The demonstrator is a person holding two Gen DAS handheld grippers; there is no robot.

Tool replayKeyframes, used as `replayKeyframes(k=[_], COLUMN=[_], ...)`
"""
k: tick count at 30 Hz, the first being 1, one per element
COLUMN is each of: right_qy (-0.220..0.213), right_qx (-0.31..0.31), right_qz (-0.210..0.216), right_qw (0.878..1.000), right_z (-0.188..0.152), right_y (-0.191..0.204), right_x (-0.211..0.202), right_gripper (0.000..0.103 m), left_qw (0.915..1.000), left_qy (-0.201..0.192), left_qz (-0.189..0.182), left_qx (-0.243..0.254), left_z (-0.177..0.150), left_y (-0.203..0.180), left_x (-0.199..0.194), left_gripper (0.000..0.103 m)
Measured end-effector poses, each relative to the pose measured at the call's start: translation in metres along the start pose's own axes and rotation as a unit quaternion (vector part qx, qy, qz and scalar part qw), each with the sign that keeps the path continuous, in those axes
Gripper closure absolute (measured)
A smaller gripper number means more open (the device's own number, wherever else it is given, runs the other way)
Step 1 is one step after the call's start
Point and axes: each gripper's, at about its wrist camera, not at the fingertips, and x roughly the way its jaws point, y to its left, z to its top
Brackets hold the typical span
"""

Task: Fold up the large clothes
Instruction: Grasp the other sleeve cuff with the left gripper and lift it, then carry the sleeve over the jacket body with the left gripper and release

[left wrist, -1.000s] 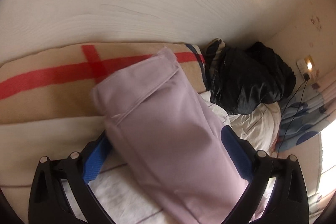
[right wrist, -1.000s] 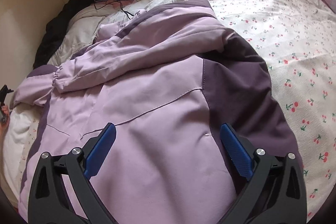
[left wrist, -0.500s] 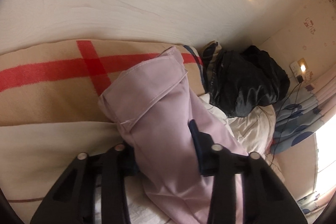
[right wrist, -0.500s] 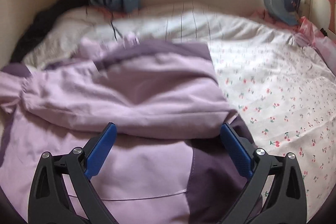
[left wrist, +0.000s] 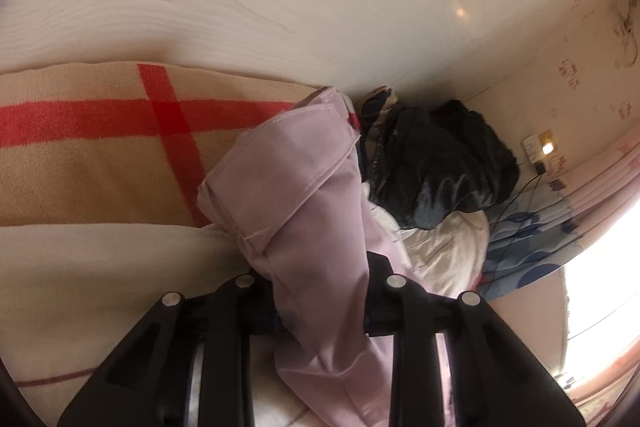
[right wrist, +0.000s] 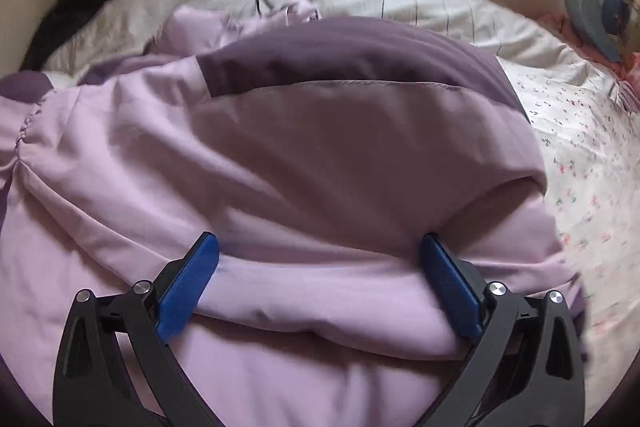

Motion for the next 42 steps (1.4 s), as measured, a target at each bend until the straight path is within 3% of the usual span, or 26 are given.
replayKeyframes(k=[3, 8, 20, 35, 42], right_qy=[-0.026, -0.031, -0.041, -0.046, -0.047], right_qx=[0.010, 0.017, 0.005, 0.005, 0.006], right_qz=[0.003, 0.010, -0.013, -0.016, -0.016], right_qw=[1.000, 0.999, 0.999, 0.999, 0.999], right_z=[-0.005, -0.005, -0.011, -0.012, -0.012], right_y=[-0.002, -0.006, 0.004, 0.004, 0.004], right_x=[-0.004, -0.004, -0.008, -0.009, -0.009], right_gripper=[0.007, 0.007, 0.007, 0.007, 0.007], left_qw=[0.9998, 0.9986, 0.9896, 0.9541, 0.9318], left_qy=[-0.008, -0.019, -0.025, 0.033, 0.077], left_qz=[-0.020, -0.047, -0.122, -0.244, -0.290], left_qx=[0.005, 0.015, 0.072, 0.171, 0.205], left_z=[-0.001, -0.008, -0.025, -0.126, -0.187], left_y=[-0.008, -0.030, -0.126, -0.283, -0.341], left_x=[-0.008, -0.026, -0.071, -0.096, -0.099], left_gripper=[0.080, 0.080, 0.081, 0.081, 0.081])
